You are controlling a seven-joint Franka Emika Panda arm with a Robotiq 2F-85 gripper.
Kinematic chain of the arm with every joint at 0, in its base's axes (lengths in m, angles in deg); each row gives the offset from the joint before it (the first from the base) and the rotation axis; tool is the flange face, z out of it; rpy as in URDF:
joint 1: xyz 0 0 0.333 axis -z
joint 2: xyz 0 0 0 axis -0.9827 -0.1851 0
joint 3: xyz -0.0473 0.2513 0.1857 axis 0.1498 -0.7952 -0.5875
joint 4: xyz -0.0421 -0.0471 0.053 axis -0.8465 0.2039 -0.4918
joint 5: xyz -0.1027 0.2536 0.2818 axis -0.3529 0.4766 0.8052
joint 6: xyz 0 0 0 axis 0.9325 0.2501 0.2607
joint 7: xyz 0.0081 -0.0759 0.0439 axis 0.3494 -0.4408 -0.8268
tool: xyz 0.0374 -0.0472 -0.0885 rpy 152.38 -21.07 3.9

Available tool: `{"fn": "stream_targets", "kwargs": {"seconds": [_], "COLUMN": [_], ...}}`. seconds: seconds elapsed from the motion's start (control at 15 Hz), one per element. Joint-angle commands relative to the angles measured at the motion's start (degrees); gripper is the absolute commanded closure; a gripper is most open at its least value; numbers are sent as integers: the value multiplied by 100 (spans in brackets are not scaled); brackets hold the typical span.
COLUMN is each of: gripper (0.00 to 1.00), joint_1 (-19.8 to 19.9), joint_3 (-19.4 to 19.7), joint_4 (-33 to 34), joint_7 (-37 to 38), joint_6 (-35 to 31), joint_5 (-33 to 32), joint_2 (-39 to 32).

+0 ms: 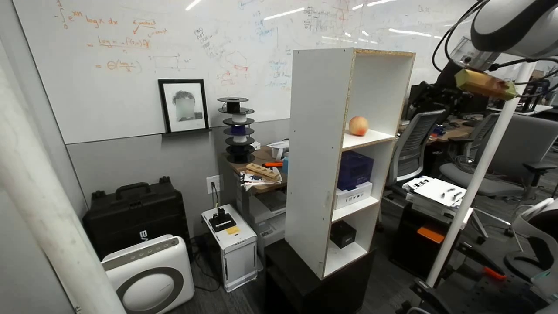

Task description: Remove the peach from the bookshelf and put it on top of the bookshelf

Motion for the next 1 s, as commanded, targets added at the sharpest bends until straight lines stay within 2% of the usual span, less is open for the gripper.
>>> {"fn": "stream_targets", "kwargs": {"seconds": [0.0, 0.47, 0.93], "gripper": [0, 0, 0], "joint_1": [-66, -11, -82], "joint_3": [-99, -304, -364], "joint_4": [450, 1389, 1962], "joint_7": [-27, 401, 1235], "joint_6": [-750, -1790, -2627], "joint_5": [143, 25, -47], "joint_2": [-951, -2457, -3364]}}
